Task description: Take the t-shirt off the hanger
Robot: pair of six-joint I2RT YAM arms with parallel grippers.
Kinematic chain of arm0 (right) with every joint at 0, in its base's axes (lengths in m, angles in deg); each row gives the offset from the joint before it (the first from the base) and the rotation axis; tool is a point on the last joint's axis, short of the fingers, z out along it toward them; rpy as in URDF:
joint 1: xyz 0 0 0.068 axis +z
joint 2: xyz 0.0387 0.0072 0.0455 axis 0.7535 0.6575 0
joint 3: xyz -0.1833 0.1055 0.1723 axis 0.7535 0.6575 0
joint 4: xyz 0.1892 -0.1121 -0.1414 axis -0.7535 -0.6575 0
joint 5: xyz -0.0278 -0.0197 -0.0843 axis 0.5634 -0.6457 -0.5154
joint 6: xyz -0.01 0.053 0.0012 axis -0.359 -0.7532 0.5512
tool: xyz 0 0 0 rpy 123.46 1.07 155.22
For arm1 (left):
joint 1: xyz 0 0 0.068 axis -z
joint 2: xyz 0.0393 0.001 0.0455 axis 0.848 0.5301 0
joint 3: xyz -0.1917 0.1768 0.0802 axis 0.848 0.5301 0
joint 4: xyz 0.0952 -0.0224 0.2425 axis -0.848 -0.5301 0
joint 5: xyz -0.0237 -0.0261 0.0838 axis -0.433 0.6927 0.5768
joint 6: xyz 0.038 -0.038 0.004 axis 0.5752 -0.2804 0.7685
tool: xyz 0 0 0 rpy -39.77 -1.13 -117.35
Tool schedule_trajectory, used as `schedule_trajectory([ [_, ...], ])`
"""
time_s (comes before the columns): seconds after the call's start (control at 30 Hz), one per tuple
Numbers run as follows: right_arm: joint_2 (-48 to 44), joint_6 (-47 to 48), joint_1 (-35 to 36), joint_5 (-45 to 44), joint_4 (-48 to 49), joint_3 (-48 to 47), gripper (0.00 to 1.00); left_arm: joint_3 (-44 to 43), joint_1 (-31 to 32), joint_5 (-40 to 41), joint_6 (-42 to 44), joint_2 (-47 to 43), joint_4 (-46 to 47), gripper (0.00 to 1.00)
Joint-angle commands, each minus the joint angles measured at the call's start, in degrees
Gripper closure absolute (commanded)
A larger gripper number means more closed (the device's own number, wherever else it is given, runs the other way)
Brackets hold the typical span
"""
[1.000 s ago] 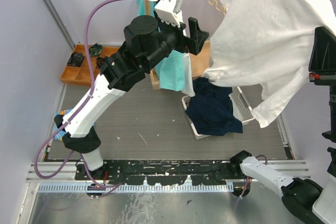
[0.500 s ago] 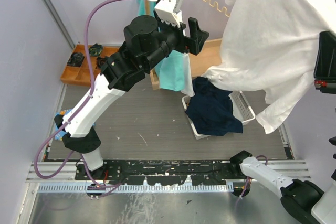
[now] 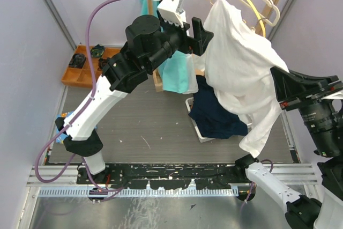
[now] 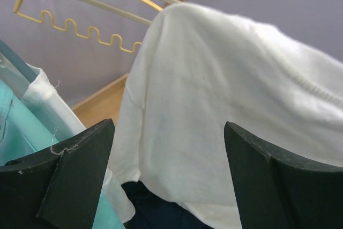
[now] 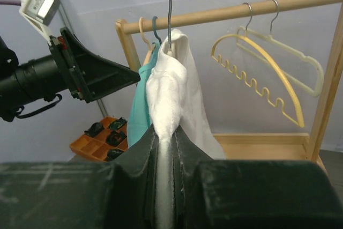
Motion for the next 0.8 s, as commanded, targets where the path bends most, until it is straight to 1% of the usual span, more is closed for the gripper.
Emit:
schedule_trajectory([
  [0.0, -1.52, -2.3, -2.9, 3.29, 0.84, 1.03, 0.99, -2.21, -0.29, -1.86, -0.12, 0.76, 2.61, 0.1],
  [0.2, -2.65, -1.88, -6.49, 5.14, -1.67, 2.51, 0.99, -3.17, -0.38, -3.71, -1.34, 1.92, 3.18, 0.12],
  [0.47, -3.65, -0.98, -9.02, 5.87, -4.48, 2.8, 0.99, -5.6, -0.27, -6.29, -2.93, 4.21, 3.32, 0.12],
  [0.6, -4.23, -0.67, -9.91, 6.91, -4.56, 3.66, 0.99, -6.1, -0.27, -8.36, -4.5, 4.93, 3.3, 0.12],
  [0.77, -5.75, 0.58, -11.91, 10.24, -2.79, 6.39, 0.99, -6.09, -0.22, -9.19, -6.66, 5.39, 2.56, 0.12],
])
